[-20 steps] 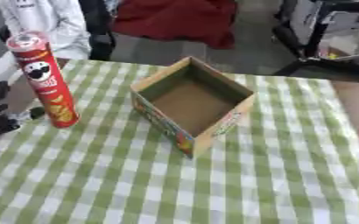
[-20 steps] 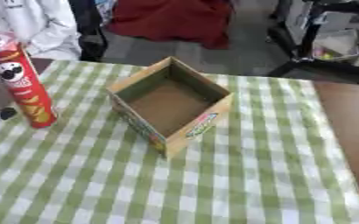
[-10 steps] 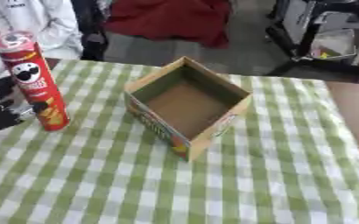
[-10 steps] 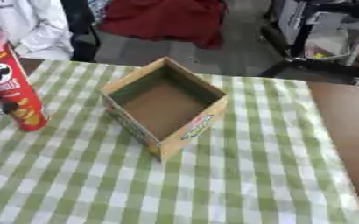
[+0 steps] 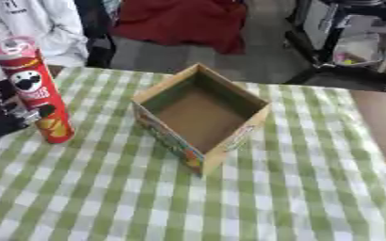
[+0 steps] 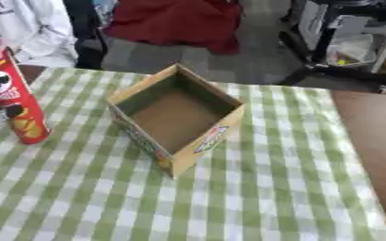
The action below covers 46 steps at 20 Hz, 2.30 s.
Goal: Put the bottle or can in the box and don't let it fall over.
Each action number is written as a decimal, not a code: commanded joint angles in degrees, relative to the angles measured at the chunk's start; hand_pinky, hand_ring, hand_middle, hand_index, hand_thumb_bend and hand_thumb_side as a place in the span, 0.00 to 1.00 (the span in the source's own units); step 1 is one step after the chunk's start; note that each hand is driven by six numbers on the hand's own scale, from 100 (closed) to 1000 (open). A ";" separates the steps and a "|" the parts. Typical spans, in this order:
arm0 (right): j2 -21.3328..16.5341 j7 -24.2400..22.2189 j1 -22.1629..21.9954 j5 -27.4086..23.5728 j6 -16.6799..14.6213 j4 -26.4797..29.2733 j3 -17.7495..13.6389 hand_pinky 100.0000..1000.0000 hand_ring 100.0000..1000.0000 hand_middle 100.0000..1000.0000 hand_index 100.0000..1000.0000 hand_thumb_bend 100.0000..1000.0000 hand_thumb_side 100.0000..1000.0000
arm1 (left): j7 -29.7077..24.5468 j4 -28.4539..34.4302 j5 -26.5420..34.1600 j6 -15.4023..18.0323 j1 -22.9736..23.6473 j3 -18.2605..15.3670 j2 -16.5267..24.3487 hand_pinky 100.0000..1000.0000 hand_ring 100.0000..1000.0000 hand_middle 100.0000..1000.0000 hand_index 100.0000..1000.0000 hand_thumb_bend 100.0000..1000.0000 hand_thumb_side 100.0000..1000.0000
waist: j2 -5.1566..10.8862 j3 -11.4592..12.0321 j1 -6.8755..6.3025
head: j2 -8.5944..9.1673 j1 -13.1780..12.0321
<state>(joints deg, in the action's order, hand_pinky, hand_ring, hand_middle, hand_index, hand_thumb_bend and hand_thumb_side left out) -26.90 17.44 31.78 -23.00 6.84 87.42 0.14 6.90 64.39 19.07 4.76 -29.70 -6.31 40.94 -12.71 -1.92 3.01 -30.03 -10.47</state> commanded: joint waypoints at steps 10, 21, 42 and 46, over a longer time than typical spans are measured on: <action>-0.47 0.05 1.21 -0.47 0.05 0.83 -0.16 0.85 0.86 0.84 0.88 0.28 0.86 | 0.92 -1.37 0.21 0.35 -3.94 0.52 -0.12 0.94 0.93 0.79 0.84 1.00 0.09 | 0.35 -0.53 -0.28 | 1.44 -0.78; -0.09 0.22 1.29 -0.43 0.20 0.62 -0.16 0.85 0.86 0.83 0.87 0.27 0.86 | 2.53 -2.13 1.02 0.38 -5.16 0.85 -1.31 0.92 0.72 0.72 0.78 0.86 0.00 | 0.04 -0.90 -0.32 | 1.45 -1.07; 0.15 0.56 0.78 -0.59 0.32 0.51 -0.23 0.86 0.85 0.82 0.88 0.25 0.89 | 9.08 -1.92 1.56 -2.11 -6.29 1.45 -1.55 0.85 0.52 0.51 0.61 0.36 0.00 | 0.18 -1.26 -0.82 | 1.02 -0.82; 0.08 0.51 0.62 -0.57 0.30 0.50 -0.28 0.86 0.85 0.82 0.88 0.25 0.89 | 9.18 -0.03 0.38 -2.79 -6.39 1.79 -1.21 0.83 0.48 0.47 0.56 0.35 0.00 | 0.42 -1.25 -1.07 | 0.24 0.41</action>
<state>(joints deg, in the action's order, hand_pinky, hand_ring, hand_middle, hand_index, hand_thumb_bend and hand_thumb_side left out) -25.53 17.90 31.71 -23.46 7.26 87.39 0.39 15.97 62.79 20.03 2.18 -34.85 -4.42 37.74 -13.42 -3.12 2.13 -29.54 -10.44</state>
